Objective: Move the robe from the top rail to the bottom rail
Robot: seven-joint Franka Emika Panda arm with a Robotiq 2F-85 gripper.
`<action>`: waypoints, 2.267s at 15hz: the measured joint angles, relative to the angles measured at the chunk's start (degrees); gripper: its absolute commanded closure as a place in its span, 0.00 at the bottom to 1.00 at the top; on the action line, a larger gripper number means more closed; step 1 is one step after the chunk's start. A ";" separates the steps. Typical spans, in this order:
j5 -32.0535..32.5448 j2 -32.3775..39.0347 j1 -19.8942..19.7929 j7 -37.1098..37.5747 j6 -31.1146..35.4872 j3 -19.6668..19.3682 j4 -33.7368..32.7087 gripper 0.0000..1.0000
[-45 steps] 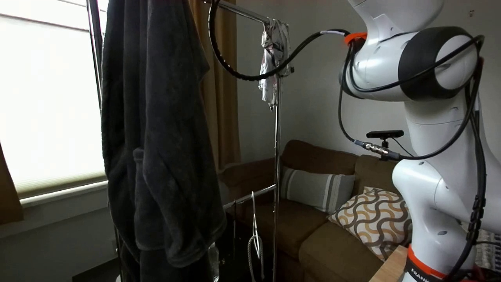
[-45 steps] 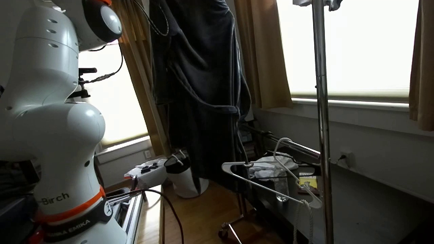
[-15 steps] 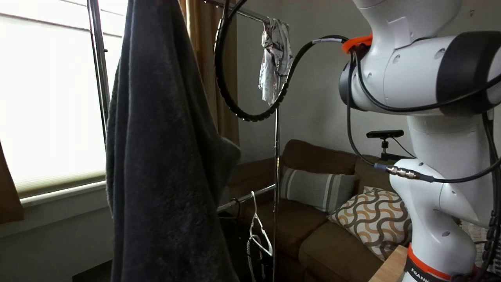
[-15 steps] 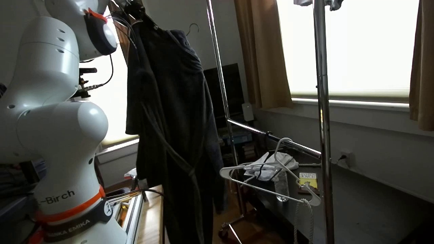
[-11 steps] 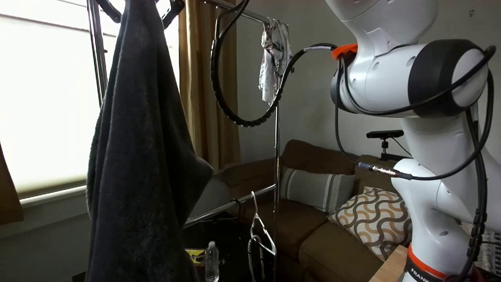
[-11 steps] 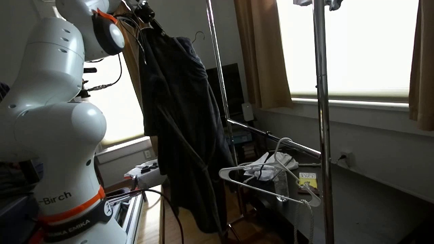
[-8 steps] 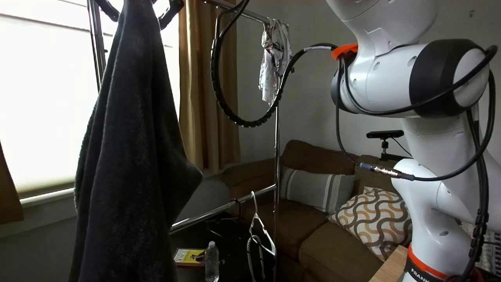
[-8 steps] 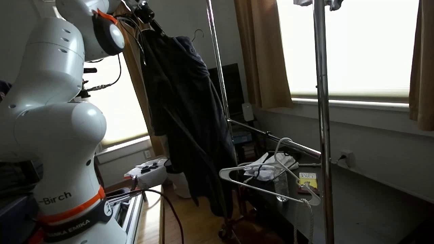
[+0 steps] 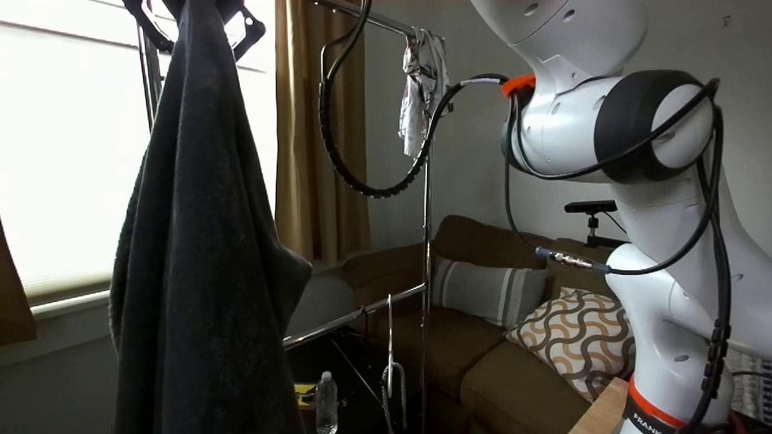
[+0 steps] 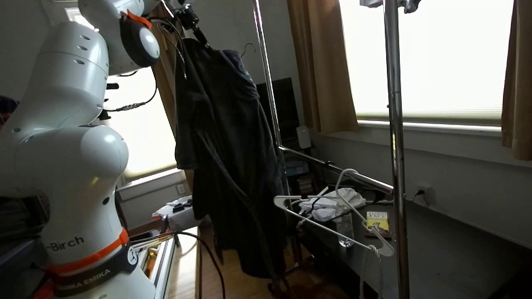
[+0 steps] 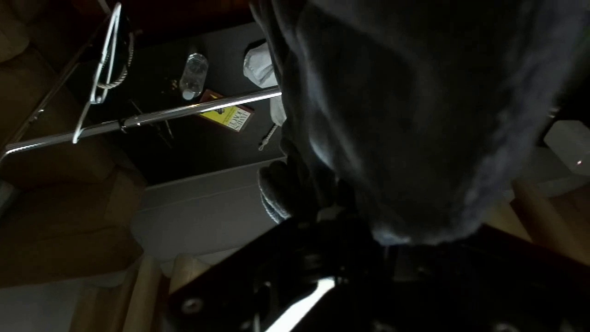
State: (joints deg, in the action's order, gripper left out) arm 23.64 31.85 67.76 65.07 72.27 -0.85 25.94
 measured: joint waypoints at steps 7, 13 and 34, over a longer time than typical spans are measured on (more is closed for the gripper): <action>-4.84 0.97 -1.94 3.74 3.03 -0.01 0.01 0.91; -4.89 2.08 -1.94 3.81 2.98 -0.36 0.13 0.98; -23.10 0.16 -18.00 -14.53 -6.76 6.47 0.10 0.98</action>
State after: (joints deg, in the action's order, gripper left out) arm 0.54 32.01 49.76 50.54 65.50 5.62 26.04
